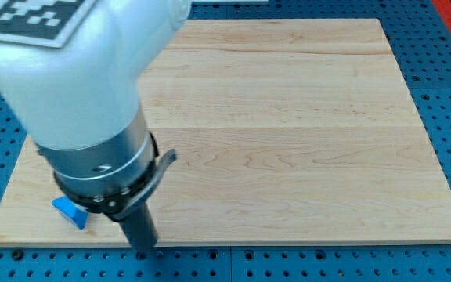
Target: Move your arm to the left side of the board
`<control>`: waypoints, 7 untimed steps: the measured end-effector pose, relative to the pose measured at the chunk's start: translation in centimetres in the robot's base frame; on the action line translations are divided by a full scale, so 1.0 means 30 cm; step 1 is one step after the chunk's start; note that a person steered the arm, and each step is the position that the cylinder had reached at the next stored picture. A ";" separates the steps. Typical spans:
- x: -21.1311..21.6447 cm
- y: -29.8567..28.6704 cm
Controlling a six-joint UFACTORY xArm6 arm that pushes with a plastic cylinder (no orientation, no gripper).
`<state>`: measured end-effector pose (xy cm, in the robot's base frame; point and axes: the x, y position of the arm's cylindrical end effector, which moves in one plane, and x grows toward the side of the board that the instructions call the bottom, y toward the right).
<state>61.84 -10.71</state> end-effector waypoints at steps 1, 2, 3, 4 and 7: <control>0.000 -0.188; 0.000 -0.445; -0.075 -0.653; -0.272 -0.654; -0.640 -0.584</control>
<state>42.64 -28.22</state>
